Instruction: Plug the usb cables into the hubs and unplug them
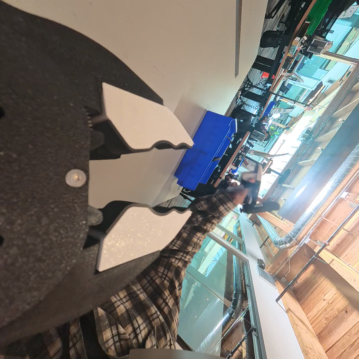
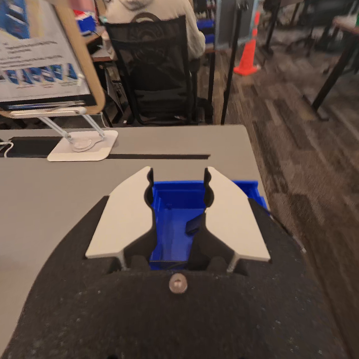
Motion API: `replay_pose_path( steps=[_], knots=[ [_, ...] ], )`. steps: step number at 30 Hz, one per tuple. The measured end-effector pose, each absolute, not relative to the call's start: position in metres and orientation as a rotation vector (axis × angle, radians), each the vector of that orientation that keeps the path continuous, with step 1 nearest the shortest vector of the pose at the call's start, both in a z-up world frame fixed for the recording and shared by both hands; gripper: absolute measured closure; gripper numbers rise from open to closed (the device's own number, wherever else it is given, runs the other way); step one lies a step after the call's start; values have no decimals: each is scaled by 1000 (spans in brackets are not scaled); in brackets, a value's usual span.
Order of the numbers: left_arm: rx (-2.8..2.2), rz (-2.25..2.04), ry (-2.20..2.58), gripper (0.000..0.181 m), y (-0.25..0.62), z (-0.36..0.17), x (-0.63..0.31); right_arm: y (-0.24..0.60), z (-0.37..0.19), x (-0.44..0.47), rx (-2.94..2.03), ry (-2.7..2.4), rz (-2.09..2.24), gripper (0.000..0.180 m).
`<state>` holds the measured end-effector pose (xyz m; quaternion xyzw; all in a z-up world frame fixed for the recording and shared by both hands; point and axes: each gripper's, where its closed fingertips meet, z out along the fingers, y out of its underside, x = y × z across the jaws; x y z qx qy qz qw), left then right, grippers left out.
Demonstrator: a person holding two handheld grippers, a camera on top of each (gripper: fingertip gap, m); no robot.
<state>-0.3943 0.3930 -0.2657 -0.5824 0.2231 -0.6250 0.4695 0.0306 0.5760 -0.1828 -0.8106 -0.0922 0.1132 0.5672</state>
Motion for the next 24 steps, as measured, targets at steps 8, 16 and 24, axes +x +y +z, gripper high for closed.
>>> replay_pose_path(
  steps=[8,16,24],
  knots=[
    [-1448,-1523,557,125,394,-271,-392,515,-104,-63,-1651,-625,218,117],
    [-1459,-1513,548,126,397,-274,-394,473,-193,-191,-1613,-937,468,117],
    [-1468,-1500,544,126,399,-277,-394,482,-309,-259,-1587,-1015,610,121]
  ],
)
